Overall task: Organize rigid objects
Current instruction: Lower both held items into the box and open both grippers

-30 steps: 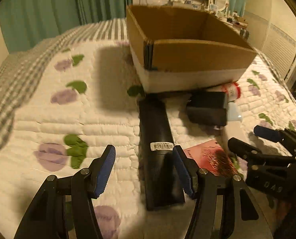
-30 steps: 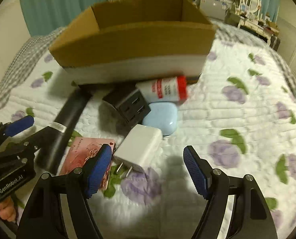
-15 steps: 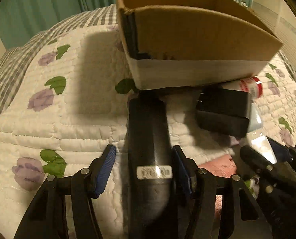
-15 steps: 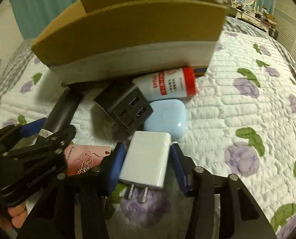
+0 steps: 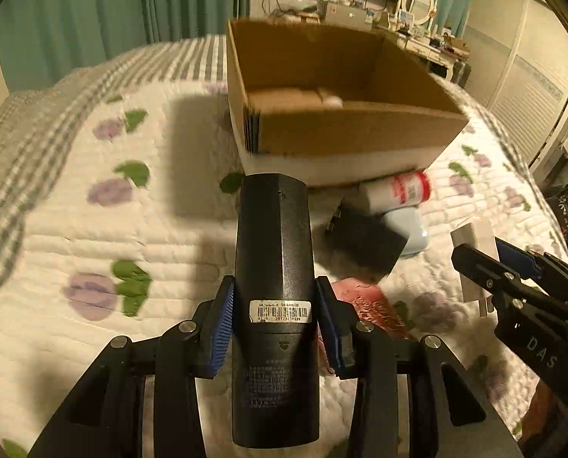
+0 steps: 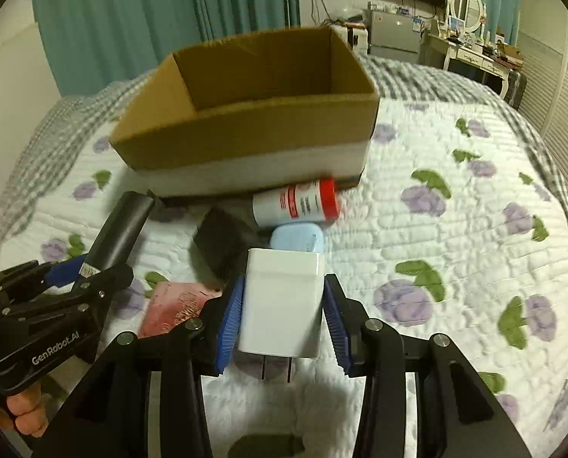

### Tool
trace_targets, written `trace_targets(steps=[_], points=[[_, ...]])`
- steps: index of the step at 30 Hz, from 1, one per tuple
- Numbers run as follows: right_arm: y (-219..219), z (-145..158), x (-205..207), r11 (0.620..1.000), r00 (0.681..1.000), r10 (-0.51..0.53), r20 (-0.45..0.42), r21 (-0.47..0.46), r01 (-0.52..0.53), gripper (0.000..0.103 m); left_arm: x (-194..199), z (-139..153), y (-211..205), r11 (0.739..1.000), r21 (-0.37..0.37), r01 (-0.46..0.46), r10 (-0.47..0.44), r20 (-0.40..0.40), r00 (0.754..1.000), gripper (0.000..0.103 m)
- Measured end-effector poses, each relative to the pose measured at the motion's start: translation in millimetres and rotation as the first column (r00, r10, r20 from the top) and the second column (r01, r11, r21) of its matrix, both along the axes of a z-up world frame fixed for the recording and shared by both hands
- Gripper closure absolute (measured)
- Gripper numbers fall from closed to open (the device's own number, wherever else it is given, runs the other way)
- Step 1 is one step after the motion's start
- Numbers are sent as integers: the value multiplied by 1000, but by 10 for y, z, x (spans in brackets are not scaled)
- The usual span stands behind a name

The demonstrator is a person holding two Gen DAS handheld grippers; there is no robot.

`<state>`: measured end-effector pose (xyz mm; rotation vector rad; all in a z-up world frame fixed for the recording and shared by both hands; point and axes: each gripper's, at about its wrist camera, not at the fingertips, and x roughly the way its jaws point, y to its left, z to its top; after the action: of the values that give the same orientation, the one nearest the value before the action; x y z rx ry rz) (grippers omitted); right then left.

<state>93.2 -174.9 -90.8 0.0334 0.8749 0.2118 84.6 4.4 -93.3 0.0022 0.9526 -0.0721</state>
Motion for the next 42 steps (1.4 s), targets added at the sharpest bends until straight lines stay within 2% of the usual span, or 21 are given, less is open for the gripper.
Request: trace_targets(steps=[6, 12, 18, 23, 29, 34, 38, 40, 41, 42], points=[[-48, 522, -45, 1000, 996, 6, 85, 15, -7, 62, 24, 551, -10, 1000, -3, 4, -4, 89, 996, 62], [-22, 1071, 155, 999, 984, 44, 173, 23, -48, 62, 286, 1062, -71, 1000, -24, 4, 0, 166, 986, 62], [-18, 1330, 591, 996, 971, 82, 223, 25, -89, 62, 746, 1238, -100, 1000, -21, -3, 7, 204, 979, 62], [-15, 1228, 1194, 994, 970, 96, 223, 28, -105, 62, 1279, 1089, -150, 1000, -12, -17, 20, 194, 981, 62], [82, 742, 1775, 992, 977, 121, 174, -2, -123, 62, 1796, 605, -196, 999, 3, -41, 40, 141, 989, 62], [32, 475, 1884, 992, 977, 122, 174, 22, -127, 62, 1918, 374, -217, 999, 28, -34, 30, 136, 990, 61], [-82, 512, 1831, 993, 975, 104, 194, 34, -113, 61, 1834, 478, -293, 999, 42, -17, 9, 181, 983, 58], [-162, 629, 1752, 996, 972, 84, 221, 23, -91, 44, 1745, 615, -344, 998, 55, -16, 4, 208, 978, 43], [-209, 733, 1682, 997, 968, 73, 240, 22, -80, 34, 1689, 700, -369, 998, 59, -16, 3, 216, 976, 43], [-241, 818, 1609, 997, 965, 66, 253, 22, -74, 33, 1652, 761, -382, 998, 59, -13, -1, 220, 976, 43]])
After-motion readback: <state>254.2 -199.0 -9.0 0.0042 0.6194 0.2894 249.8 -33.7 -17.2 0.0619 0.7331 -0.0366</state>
